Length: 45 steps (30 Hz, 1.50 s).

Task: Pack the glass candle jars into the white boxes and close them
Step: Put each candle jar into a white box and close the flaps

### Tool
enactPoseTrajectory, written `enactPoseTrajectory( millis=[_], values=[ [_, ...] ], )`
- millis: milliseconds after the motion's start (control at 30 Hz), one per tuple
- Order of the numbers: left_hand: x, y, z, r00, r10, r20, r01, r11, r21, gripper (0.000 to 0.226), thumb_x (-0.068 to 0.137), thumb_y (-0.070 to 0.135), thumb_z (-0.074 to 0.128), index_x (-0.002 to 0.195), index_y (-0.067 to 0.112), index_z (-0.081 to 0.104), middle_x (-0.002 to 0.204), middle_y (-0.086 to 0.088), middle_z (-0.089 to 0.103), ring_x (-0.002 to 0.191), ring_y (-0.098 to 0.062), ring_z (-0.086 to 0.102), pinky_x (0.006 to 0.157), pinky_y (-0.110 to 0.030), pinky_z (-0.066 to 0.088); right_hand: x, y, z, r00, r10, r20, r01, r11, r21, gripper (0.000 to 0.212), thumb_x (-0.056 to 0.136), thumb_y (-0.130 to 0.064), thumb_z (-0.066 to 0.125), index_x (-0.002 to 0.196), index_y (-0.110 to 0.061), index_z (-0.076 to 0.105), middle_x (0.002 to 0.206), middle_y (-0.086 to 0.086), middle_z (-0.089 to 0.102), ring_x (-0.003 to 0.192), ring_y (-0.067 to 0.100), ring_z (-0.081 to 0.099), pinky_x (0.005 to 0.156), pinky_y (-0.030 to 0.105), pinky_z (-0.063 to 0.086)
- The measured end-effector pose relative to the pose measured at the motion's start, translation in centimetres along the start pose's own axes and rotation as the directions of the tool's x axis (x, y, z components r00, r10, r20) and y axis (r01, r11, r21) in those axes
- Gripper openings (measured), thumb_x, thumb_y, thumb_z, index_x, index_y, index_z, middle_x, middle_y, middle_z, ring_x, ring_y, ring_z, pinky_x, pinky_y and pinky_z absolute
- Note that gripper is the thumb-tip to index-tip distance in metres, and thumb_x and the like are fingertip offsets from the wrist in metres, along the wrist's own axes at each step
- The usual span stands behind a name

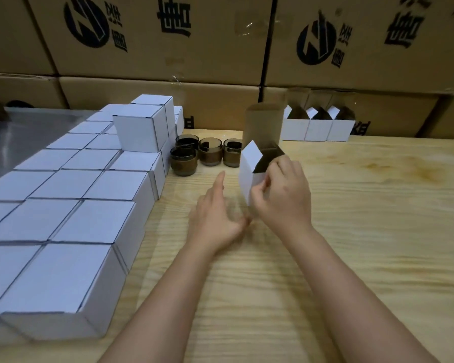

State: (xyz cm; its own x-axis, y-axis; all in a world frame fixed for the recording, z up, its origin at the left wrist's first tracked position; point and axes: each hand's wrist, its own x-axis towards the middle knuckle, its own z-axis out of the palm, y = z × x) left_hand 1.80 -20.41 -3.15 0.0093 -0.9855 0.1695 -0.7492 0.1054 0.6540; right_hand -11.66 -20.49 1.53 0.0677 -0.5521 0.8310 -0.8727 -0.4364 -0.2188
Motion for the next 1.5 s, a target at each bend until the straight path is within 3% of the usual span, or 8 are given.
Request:
enactPoseTrajectory(
  millis=[233,500,700,833,967,1200,1333,1500],
  values=[
    [0.0,0.2,-0.3,0.999,0.052,0.01,-0.049,0.985,-0.166,0.108,0.059,0.072,0.042,0.145,0.047,-0.017,0.143,0.026,0.041,0.131,-0.005,0.04,0.101,-0.031,0.02,-3.5,-1.6,1.5,1.0,0.002,0.019,-0.003,0.999,0.039,0.012,0.069,-0.012,0.043,0.064,-0.004,0.05,0.07,0.013,0.052,0.063,0.029,0.047,0.054,0.032,0.038],
    [-0.2,0.3,-1.1,0.996,0.081,0.028,-0.07,0.954,-0.292,0.115,0.062,0.049,0.082,0.138,0.066,-0.003,0.125,0.025,0.049,0.123,-0.002,0.05,0.112,-0.045,0.028,-2.3,0.0,1.0,0.966,0.218,-0.14,-0.153,0.917,0.367,0.018,0.084,-0.009,0.053,0.097,-0.001,0.063,0.099,0.012,0.054,0.09,0.017,0.051,0.078,0.028,0.044],
    [-0.2,0.1,-1.3,0.994,0.104,0.035,-0.087,0.945,-0.315,0.113,0.066,0.033,0.086,0.125,0.078,0.0,0.124,0.025,0.049,0.122,-0.002,0.049,0.113,-0.047,0.028,-1.7,1.6,1.1,0.907,0.422,-0.004,-0.364,0.788,0.497,0.032,0.096,-0.002,0.042,0.121,-0.013,0.06,0.117,0.0,0.046,0.105,0.007,0.049,0.082,0.013,0.042],
    [-0.2,0.1,-1.2,0.992,0.114,0.054,-0.086,0.924,-0.373,0.108,0.068,0.027,0.084,0.133,0.072,0.011,0.136,0.016,0.05,0.126,-0.009,0.049,0.111,-0.045,0.034,-2.0,2.8,1.4,0.834,0.542,0.104,-0.507,0.678,0.533,0.047,0.088,0.011,0.034,0.108,-0.02,0.063,0.119,-0.001,0.049,0.103,-0.006,0.048,0.085,0.003,0.035],
    [-0.2,0.2,-1.1,0.976,0.196,0.096,-0.128,0.871,-0.475,0.108,0.073,0.014,0.08,0.134,0.072,0.012,0.148,0.003,0.039,0.125,-0.017,0.051,0.102,-0.045,0.046,-2.1,3.3,2.0,0.817,0.509,0.271,-0.554,0.564,0.611,0.053,0.085,0.012,0.031,0.1,-0.025,0.065,0.116,0.0,0.062,0.11,0.003,0.055,0.095,0.015,0.042],
    [-0.2,1.9,-0.7,0.997,0.074,0.033,-0.046,0.85,-0.524,0.084,0.066,0.082,0.045,0.139,0.061,0.012,0.129,0.002,0.057,0.112,-0.005,0.054,0.083,-0.021,0.041,-2.4,3.8,2.1,0.81,0.541,0.227,-0.516,0.472,0.715,0.038,0.089,0.01,0.037,0.089,-0.012,0.069,0.098,-0.005,0.061,0.095,-0.003,0.055,0.089,0.017,0.044],
    [0.0,2.3,0.0,0.999,0.024,-0.042,-0.042,0.865,-0.5,0.067,0.072,0.08,0.026,0.135,0.059,0.023,0.098,0.017,0.059,0.089,0.007,0.053,0.073,-0.02,0.04,-2.4,3.7,2.1,0.842,0.481,0.247,-0.49,0.488,0.722,0.032,0.09,0.009,0.046,0.093,-0.016,0.066,0.099,-0.005,0.06,0.093,-0.008,0.055,0.083,0.01,0.042],
    [0.5,1.2,-0.7,0.997,-0.038,-0.072,-0.025,0.701,-0.712,0.042,0.085,0.042,0.025,0.115,0.059,0.049,0.102,-0.004,0.064,0.097,-0.031,0.062,0.084,-0.049,0.052,-2.3,3.8,2.1,0.789,0.469,0.397,-0.577,0.345,0.74,0.046,0.092,0.0,0.035,0.106,-0.03,0.068,0.116,-0.012,0.063,0.104,-0.011,0.055,0.082,0.009,0.046]
  ],
)
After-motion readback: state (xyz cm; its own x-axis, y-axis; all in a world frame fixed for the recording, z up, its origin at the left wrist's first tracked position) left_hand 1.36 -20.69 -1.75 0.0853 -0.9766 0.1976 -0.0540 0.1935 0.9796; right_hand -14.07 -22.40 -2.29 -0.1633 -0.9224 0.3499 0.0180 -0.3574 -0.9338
